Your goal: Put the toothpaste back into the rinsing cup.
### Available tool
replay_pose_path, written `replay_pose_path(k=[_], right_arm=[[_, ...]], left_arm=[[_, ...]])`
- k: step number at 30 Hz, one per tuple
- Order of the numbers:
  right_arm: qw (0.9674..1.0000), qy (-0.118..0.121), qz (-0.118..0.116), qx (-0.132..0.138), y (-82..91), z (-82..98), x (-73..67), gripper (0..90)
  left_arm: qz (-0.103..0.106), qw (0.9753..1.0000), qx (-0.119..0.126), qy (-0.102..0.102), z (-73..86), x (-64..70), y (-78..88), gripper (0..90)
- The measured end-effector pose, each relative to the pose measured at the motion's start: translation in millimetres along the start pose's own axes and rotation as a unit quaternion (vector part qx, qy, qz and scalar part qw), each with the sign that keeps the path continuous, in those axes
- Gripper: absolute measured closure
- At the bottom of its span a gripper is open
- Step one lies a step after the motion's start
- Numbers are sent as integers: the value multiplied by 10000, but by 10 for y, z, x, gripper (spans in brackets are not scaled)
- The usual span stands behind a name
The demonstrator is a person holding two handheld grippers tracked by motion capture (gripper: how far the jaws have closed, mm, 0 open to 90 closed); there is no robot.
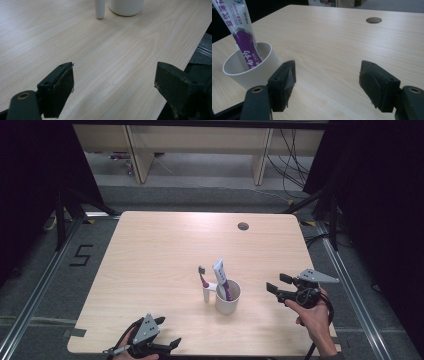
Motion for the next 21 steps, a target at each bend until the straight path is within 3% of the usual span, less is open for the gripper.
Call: replay_pose_path(k=[1,2,3,4,6,7,8,10,12,13,15,17,18,19,21], right_arm=[[9999,98,51,74,-14,-1,27,296],[10000,-16,3,27,6,13,16,295],[10000,67,17,68,3,14,34,295],[10000,-13,21,63,6,27,29,294],[10000,62,44,12,29,54,64,292],[9999,-24,96,-26,33,71,65,291],[9999,85,102,66,38,78,93,290],[9999,-100,123,-34,72,134,80,288],[9998,-108,130,-48,97,152,83,288],[9997,71,218,60,93,158,125,288],[9997,-20,226,4,141,217,129,285],[9997,-96,217,-30,149,235,120,284],[9996,57,275,55,135,245,153,284],[9998,-72,176,-3,143,267,133,282],[9995,-48,290,-66,157,305,147,274]], left_arm=[[-14,10000,-24,-10,2,-7,6,154],[-22,10000,-10,4,-1,-4,6,154],[-9,10000,3,10,-4,-6,3,155],[-6,10000,25,35,-7,-2,-4,155],[-31,9998,-142,-105,7,-24,13,155],[38,10000,65,57,-9,9,-22,155],[19,10000,-7,10,0,0,-14,155],[29,10000,12,-31,-11,8,-18,154],[67,9999,-101,-95,-6,3,0,155],[66,9999,-87,-97,-8,4,-2,155],[39,10000,-22,-33,-9,12,-19,155],[24,9998,-135,-143,-1,-8,-9,155],[31,9999,-59,-87,-15,3,-22,155],[85,9999,11,-53,-26,14,-37,155],[90,10000,-2,-28,-23,23,-48,155]])
Point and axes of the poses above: each handheld gripper's, and its own axes: y roughly backward along the jaws, z roughly out of its underside, x roughly to its right, the point moved 7 cm from there along -y, roughly forward along the jaws, and after that the axes turned 11 degrees about z, right-handed, at the moved point
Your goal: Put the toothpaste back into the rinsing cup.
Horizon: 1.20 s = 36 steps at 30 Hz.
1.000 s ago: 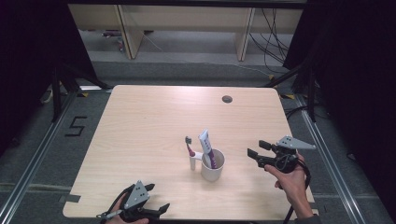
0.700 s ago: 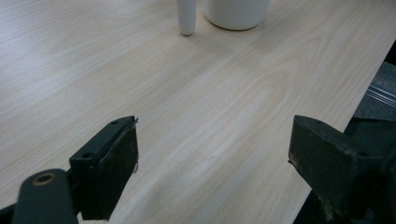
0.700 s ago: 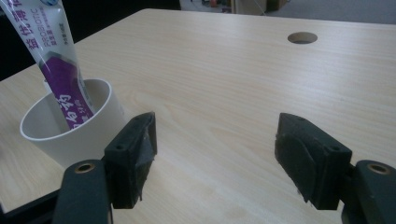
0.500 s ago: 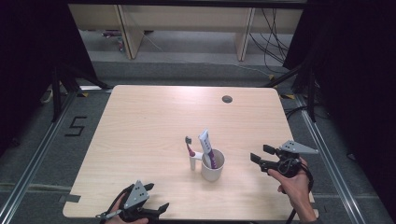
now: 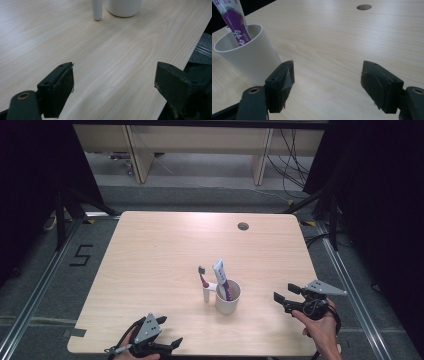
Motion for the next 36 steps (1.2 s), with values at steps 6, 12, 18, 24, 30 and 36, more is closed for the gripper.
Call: replay_pose_path(k=[6,12,18,24,30,36], right_arm=[[9999,-83,-65,34,12,66,-41,251],[10000,38,-40,15,25,138,-116,221],[9998,176,33,-84,78,221,-156,206],[9995,283,25,-137,122,288,-160,201],[9995,189,-6,-266,165,356,-193,193],[9990,288,59,-343,185,416,-190,187]], left_arm=[[-7,10000,33,-40,-3,-6,8,154],[8,10000,3,2,0,-2,4,153],[13,10000,-41,-21,7,-11,8,153],[-8,10000,-31,-26,8,-13,6,153],[-40,10000,-55,-37,12,-18,5,153],[-37,10000,-67,-37,12,-18,7,153]])
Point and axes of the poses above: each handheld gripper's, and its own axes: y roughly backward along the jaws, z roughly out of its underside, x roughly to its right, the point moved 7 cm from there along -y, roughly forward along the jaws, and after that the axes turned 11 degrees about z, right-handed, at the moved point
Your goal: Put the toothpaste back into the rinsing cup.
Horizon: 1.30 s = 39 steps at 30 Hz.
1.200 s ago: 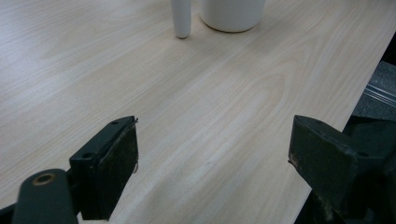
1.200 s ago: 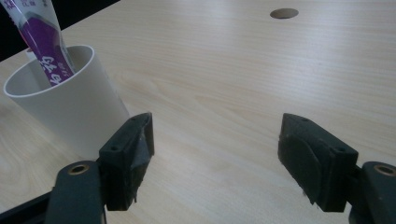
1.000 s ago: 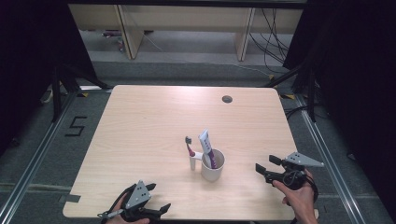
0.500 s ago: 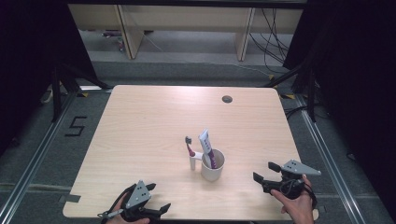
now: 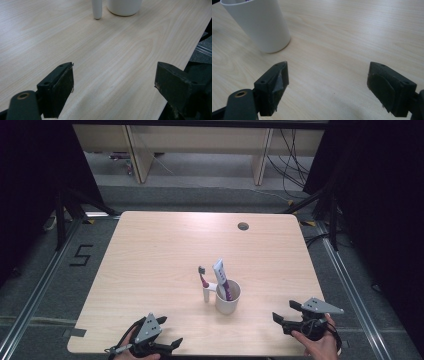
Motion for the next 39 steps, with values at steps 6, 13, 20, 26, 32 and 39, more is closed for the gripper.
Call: replay_pose_path(k=[6,13,20,26,32,39], right_arm=[[9999,143,70,32,26,45,23,187],[9999,126,63,-19,80,110,30,186],[10000,22,53,-27,126,154,23,186],[9997,34,77,-219,137,207,8,180],[9993,129,156,-298,132,232,7,171],[9988,333,177,-321,111,253,27,165]], left_arm=[[8,10000,-4,-2,0,2,1,152],[-10,10000,-7,1,0,1,0,152],[-25,10000,-53,-40,4,-3,4,152],[0,10000,-21,-15,2,2,-2,152],[20,10000,34,33,-3,13,-12,152],[25,10000,35,34,-3,15,-13,152]])
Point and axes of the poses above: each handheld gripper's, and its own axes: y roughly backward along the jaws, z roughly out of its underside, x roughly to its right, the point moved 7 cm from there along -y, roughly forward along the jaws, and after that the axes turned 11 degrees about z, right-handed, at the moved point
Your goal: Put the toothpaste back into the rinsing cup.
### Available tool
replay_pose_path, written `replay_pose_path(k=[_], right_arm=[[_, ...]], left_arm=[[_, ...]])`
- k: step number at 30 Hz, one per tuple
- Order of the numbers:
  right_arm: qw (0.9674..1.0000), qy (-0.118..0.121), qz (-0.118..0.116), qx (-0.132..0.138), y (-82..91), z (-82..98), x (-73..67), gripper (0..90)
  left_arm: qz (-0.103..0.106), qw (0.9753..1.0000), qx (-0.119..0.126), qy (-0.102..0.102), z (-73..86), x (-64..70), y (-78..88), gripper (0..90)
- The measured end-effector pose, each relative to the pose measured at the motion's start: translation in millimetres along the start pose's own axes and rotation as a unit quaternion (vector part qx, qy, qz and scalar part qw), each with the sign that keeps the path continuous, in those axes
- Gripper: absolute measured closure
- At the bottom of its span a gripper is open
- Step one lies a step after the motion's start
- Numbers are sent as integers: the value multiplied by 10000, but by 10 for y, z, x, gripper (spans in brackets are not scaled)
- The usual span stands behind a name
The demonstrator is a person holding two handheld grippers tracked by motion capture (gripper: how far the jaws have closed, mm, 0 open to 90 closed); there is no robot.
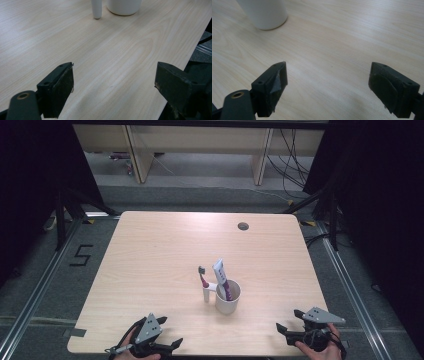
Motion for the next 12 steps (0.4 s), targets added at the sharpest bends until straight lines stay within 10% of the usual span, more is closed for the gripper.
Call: replay_pose_path(k=[12], right_arm=[[9998,-157,23,-148,-8,26,-30,165]], left_arm=[[-4,10000,-50,-29,6,-6,7,152]])
Point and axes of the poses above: each handheld gripper's, and its own axes: y roughly backward along the jaws, z roughly out of its underside, x roughly to its right, the point moved 7 cm from there along -y, roughly forward along the jaws, and after that the axes turned 11 degrees about z, right-handed, at the moved point
